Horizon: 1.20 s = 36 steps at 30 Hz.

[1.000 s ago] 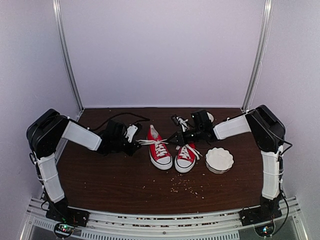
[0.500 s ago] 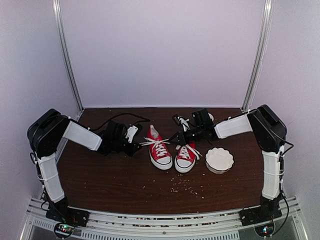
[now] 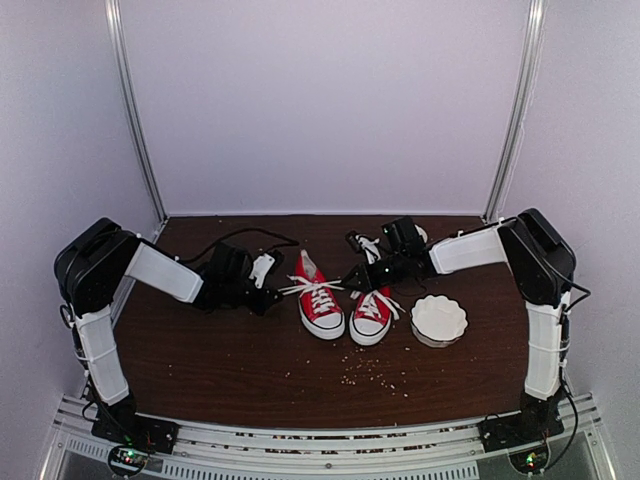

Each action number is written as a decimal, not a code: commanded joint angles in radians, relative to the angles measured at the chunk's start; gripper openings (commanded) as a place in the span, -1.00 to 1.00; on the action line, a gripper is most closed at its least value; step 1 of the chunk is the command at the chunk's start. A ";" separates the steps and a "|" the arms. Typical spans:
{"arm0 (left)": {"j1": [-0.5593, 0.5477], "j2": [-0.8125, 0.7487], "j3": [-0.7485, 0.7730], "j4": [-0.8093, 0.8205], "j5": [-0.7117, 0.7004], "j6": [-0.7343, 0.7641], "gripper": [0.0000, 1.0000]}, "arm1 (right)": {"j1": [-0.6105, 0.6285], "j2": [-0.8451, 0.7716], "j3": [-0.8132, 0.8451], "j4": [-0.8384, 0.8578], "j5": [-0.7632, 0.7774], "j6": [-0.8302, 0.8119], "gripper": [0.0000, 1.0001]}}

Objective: Tie the shoes
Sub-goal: Tie the loops with the shoelace on the shoe.

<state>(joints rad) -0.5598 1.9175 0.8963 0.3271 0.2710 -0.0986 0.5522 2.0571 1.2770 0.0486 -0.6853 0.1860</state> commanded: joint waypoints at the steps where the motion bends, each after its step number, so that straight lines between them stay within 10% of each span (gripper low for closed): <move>1: 0.032 -0.006 -0.046 0.003 -0.003 -0.024 -1.00 | -0.009 -0.035 0.032 -0.086 0.109 -0.031 -1.00; 22: 0.020 -0.020 -0.042 0.034 0.069 0.009 -1.00 | 0.070 0.032 0.192 -0.242 0.182 -0.150 -1.00; 27: 0.004 -0.076 -0.068 0.054 0.044 0.062 -0.41 | 0.073 0.022 0.190 -0.201 0.120 -0.136 -0.95; 36: -0.125 -0.243 -0.151 0.039 -0.117 0.300 -0.18 | 0.053 -0.017 0.156 -0.183 0.131 -0.126 -0.44</move>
<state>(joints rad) -0.6106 1.7256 0.7479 0.3462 0.2371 0.0525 0.6163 2.0758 1.4525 -0.1596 -0.5491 0.0563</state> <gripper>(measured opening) 0.410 0.235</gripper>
